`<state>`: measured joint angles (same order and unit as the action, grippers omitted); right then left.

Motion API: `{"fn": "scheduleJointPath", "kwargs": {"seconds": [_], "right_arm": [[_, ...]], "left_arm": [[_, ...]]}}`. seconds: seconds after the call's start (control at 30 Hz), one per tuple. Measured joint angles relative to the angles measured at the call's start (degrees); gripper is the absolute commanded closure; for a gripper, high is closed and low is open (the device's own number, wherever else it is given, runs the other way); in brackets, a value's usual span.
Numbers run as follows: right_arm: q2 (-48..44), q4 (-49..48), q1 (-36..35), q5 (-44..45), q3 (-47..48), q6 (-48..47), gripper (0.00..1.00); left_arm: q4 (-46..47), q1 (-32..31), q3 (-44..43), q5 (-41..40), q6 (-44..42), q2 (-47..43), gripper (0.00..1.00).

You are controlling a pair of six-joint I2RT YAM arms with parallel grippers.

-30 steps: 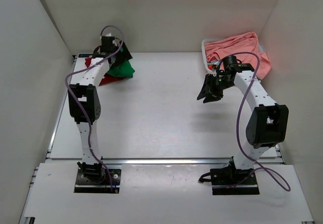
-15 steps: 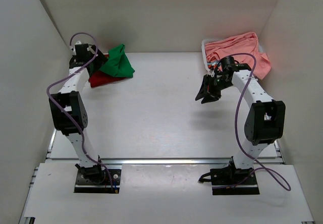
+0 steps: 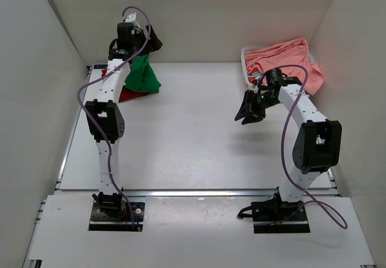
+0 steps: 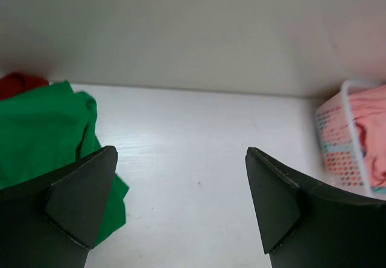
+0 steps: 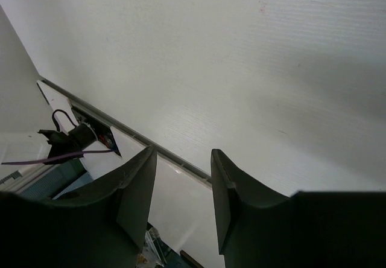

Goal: Fold and stack the t-shirts
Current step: Put the neatly folded tshirt into the corner of the board with the left arm

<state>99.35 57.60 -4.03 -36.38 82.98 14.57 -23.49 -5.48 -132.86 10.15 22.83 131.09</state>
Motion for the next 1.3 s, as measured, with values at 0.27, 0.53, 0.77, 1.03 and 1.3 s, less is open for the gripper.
{"fn": "scheduleJointPath", "kwargs": {"seconds": [0.27,0.53,0.77,1.03,1.3], "right_arm": [[-0.02,-0.20,0.04,-0.13,-1.03,0.28,0.62],[-0.02,-0.22,0.24,-0.17,-1.25,0.46,0.62],[-0.02,-0.26,0.37,-0.50,-1.25,0.44,0.62],[-0.02,-0.26,0.35,-0.76,-1.25,0.44,0.62],[-0.02,-0.24,0.31,-0.87,-1.25,0.44,0.62]], "left_arm": [[-3.67,0.94,4.46,-0.87,-4.48,3.19,0.01],[-5.25,1.33,8.07,-5.49,-6.82,3.72,0.61],[-5.92,2.16,14.95,-10.49,-7.23,3.54,1.00],[-3.87,4.90,24.87,-15.15,-6.29,-1.70,1.00],[-0.92,7.04,24.65,-16.02,-3.23,-7.93,1.00]]}}
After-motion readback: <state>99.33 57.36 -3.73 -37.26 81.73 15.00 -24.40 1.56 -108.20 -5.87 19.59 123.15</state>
